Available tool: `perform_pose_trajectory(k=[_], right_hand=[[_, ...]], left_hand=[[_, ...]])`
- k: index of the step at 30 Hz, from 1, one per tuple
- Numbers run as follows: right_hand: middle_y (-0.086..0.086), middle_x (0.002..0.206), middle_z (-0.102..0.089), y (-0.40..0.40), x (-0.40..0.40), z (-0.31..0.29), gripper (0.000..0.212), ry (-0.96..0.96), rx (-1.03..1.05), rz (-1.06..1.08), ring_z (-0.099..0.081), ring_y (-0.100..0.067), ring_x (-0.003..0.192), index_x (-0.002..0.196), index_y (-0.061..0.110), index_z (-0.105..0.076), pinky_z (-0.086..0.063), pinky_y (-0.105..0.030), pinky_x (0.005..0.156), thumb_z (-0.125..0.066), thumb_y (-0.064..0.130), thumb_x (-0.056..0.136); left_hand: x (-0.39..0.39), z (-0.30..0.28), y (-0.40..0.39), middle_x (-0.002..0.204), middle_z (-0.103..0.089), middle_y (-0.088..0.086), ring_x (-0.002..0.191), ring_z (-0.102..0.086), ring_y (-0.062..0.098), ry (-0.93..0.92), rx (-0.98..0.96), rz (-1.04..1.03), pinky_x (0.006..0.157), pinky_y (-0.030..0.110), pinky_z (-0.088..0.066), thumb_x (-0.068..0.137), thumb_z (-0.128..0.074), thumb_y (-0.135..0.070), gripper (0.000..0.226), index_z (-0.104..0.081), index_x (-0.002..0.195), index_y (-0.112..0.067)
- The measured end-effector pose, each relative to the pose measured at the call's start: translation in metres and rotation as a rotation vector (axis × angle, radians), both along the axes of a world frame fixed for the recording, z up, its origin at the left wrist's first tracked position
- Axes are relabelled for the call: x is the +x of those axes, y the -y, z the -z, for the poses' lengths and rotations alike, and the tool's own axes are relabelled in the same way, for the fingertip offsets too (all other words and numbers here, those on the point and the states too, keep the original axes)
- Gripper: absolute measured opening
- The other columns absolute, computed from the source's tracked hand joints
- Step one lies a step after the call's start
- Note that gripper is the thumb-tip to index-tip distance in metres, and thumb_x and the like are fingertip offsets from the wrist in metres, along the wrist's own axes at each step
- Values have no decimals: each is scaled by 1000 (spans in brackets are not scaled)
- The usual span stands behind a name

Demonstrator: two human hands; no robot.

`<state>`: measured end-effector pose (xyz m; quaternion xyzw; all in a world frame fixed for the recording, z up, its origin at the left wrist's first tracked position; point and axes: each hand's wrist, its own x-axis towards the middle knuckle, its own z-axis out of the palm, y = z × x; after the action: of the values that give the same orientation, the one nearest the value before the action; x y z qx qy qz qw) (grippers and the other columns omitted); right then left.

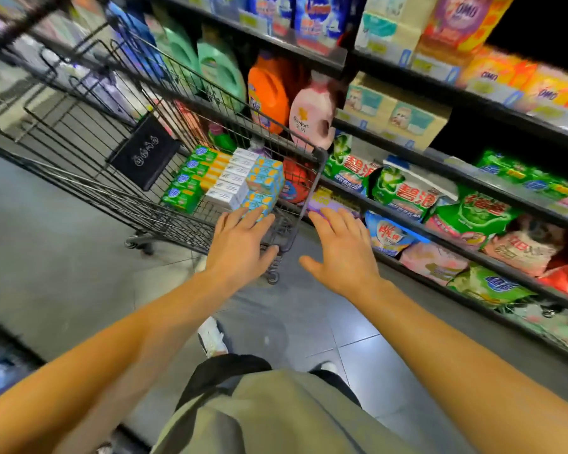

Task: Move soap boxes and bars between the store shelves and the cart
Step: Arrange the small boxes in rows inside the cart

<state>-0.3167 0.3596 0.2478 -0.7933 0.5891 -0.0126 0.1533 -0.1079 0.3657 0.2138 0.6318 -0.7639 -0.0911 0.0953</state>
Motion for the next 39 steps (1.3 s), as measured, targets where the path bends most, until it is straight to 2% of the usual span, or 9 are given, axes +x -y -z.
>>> perform_pose_trajectory(k=[6, 11, 14, 21, 25, 29, 33, 39], right_hand=[[-1, 163, -19, 42, 101, 15, 83, -8, 18, 45, -13, -27, 150, 156, 23, -22, -7, -45, 121, -61, 53, 89], [-4, 158, -29, 71, 142, 25, 84, -12, 18, 102, -21, -31, 147, 154, 20, -29, -15, -46, 120, -66, 52, 86], [-5, 156, -33, 89, 156, 33, 84, -15, 38, 119, -23, -31, 146, 154, 19, -31, -19, -49, 119, -68, 51, 85], [-9, 158, -31, 145, 164, 74, 82, -8, 101, 137, -23, -31, 146, 153, 15, -32, -17, -42, 120, -70, 44, 87], [-12, 150, -41, 189, 162, 118, 79, 25, 137, 133, -35, -35, 138, 148, 11, -40, -27, -44, 115, -70, 44, 83], [-12, 148, -42, 235, 158, 171, 80, 31, 236, 135, -37, -36, 135, 147, 11, -41, -31, -46, 113, -76, 40, 81], [-16, 143, -44, 270, 155, 216, 73, 61, 293, 158, -41, -41, 127, 144, 7, -45, -38, -53, 105, -77, 32, 84], [-20, 131, -51, 309, 160, 270, 57, 55, 301, 209, -46, -45, 113, 132, 3, -56, -46, -53, 91, -76, 22, 82]], left_hand=[[106, 10, 35, 135, -59, 10, 127, -50, 38, -34, 15, 23, 103, 56, -40, 79, -55, -48, 61, -61, 131, -16], [158, 15, 66, 142, -54, 7, 134, -42, 34, -33, 54, 59, 108, 56, -34, 82, -52, -51, 62, -57, 136, -21], [177, 19, 85, 141, -54, 10, 132, -44, 37, -65, 52, 66, 108, 57, -34, 82, -54, -49, 61, -58, 135, -19], [190, 46, 135, 138, -57, 11, 128, -47, 38, -60, 97, 88, 107, 57, -37, 80, -57, -46, 59, -59, 132, -17], [184, 68, 172, 136, -58, 11, 127, -48, 38, -55, 136, 97, 104, 58, -38, 83, -46, -50, 62, -60, 131, -15], [174, 99, 207, 135, -59, 12, 126, -49, 41, -80, 201, 80, 102, 61, -40, 82, -44, -50, 63, -59, 132, -15], [167, 136, 236, 134, -59, 13, 125, -50, 41, -85, 286, 71, 100, 60, -42, 83, -43, -50, 63, -60, 132, -14], [168, 191, 269, 134, -59, 16, 124, -50, 44, -96, 413, 21, 101, 59, -41, 82, -45, -51, 64, -60, 131, -13]])
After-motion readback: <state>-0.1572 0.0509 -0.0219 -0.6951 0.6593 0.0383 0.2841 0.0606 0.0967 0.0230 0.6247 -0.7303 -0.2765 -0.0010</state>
